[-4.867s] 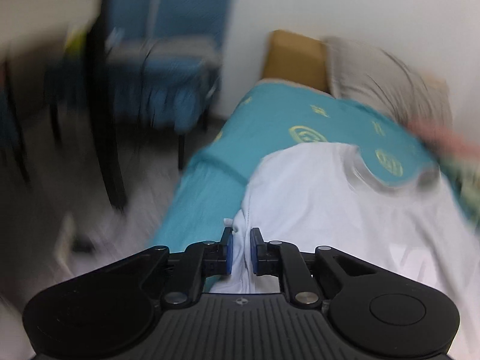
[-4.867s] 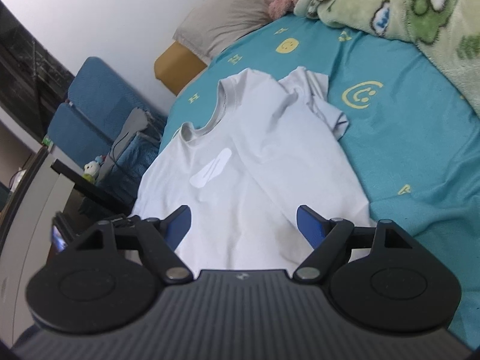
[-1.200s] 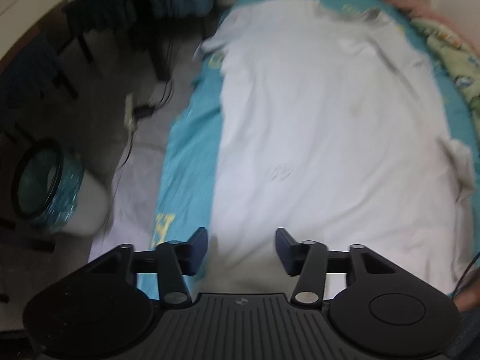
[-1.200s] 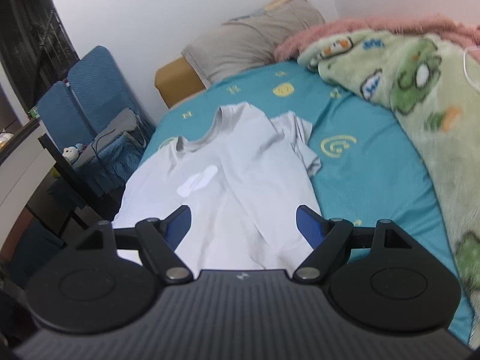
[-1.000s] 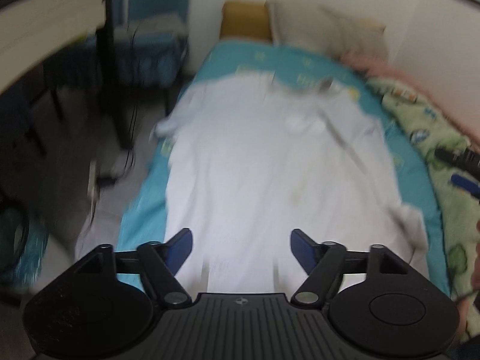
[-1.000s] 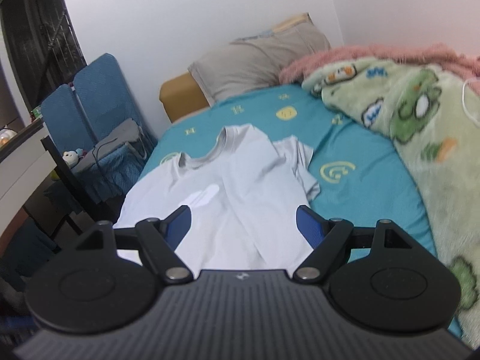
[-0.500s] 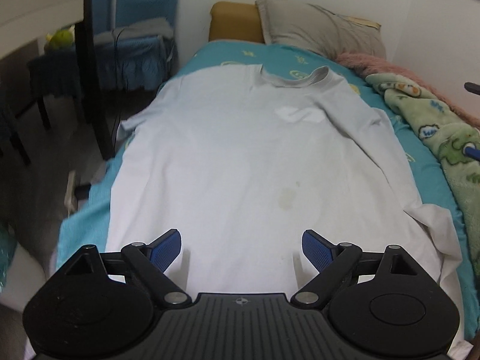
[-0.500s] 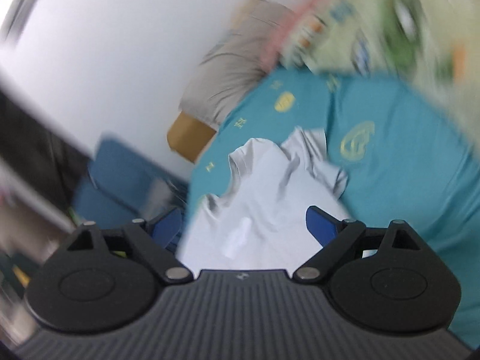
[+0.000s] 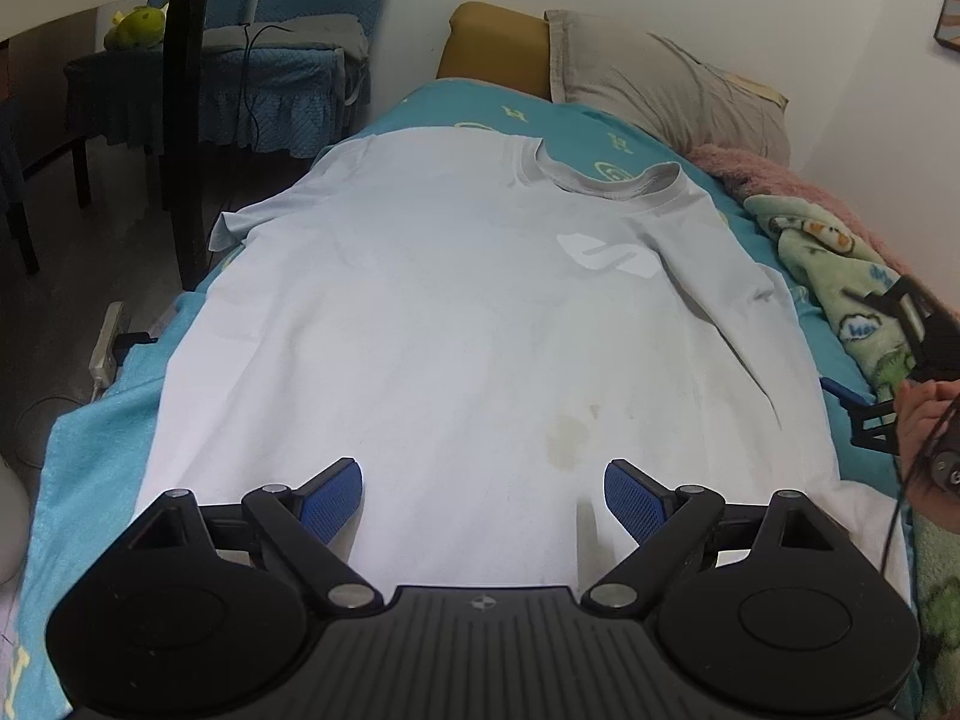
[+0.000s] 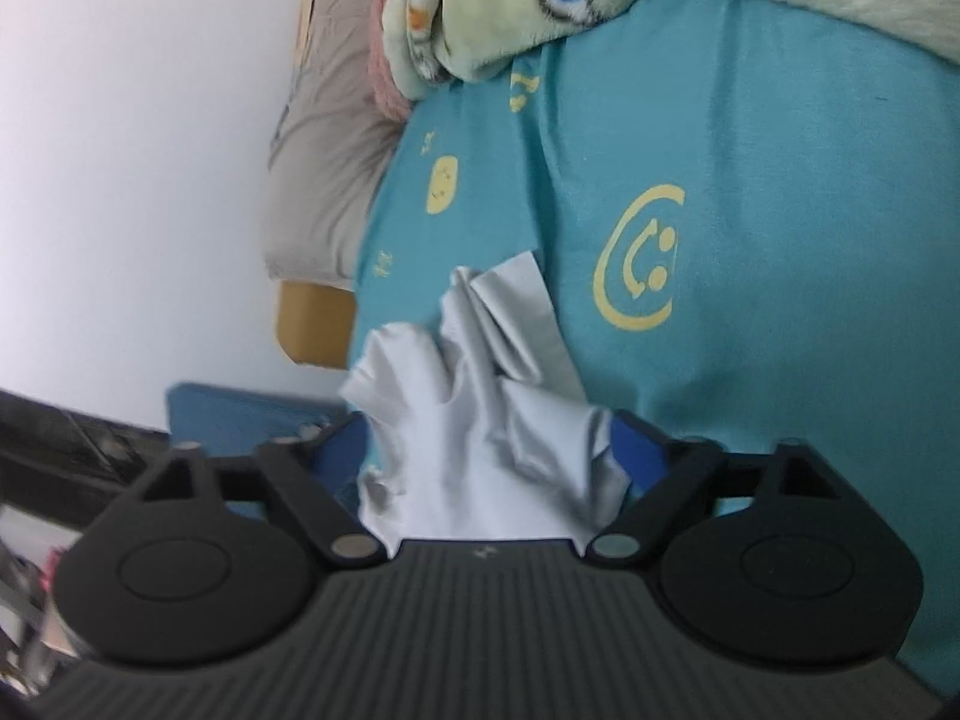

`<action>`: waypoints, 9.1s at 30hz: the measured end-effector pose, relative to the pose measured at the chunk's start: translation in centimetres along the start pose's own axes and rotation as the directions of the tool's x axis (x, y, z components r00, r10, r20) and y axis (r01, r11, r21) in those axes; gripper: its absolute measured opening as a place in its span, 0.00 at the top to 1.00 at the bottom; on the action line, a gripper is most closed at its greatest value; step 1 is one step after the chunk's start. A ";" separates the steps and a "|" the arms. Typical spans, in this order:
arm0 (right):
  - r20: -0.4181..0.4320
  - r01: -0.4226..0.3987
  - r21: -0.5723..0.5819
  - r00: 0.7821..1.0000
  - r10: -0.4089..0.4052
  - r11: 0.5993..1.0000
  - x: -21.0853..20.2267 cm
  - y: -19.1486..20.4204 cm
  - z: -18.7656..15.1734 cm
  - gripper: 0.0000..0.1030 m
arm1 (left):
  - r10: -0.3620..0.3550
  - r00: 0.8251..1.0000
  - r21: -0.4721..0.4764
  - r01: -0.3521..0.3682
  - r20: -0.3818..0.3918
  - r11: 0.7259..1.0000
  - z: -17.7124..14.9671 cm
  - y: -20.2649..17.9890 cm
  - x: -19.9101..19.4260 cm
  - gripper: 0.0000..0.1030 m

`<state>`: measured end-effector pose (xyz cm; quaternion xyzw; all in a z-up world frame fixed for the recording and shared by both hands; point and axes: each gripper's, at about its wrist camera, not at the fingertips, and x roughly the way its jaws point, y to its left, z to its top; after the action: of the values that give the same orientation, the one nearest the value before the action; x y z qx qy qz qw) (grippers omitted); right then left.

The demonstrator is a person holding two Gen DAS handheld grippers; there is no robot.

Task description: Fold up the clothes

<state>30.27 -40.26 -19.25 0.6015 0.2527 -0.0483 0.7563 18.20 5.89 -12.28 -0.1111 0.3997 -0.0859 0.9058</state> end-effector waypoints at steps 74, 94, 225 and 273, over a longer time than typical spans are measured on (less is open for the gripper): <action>0.260 0.221 -0.321 0.956 -0.139 0.921 -1.2 3.0 8.3 0.14 | -0.009 0.999 0.043 0.008 0.034 0.999 -0.2 -0.9 2.0 0.13; 0.194 0.099 -0.078 0.977 -0.082 0.992 0.9 -3.7 1.5 0.14 | 0.001 0.999 0.038 -0.003 0.037 0.999 -0.6 -0.1 1.5 0.13; -0.134 -0.016 -0.510 0.989 -0.062 0.860 -24.5 7.0 -16.8 0.18 | -0.568 0.690 -0.158 0.564 -0.448 0.810 -10.3 -8.9 -3.1 0.93; -0.011 0.063 -0.725 0.995 -0.102 0.686 -25.6 9.8 -19.6 0.18 | -0.078 0.995 0.281 0.091 -0.057 0.955 -6.4 -7.8 -15.3 0.15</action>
<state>5.35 -25.18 -2.21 0.2445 0.2969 0.0363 0.9224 2.71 1.25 -3.55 0.0046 0.3984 -0.1832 0.8987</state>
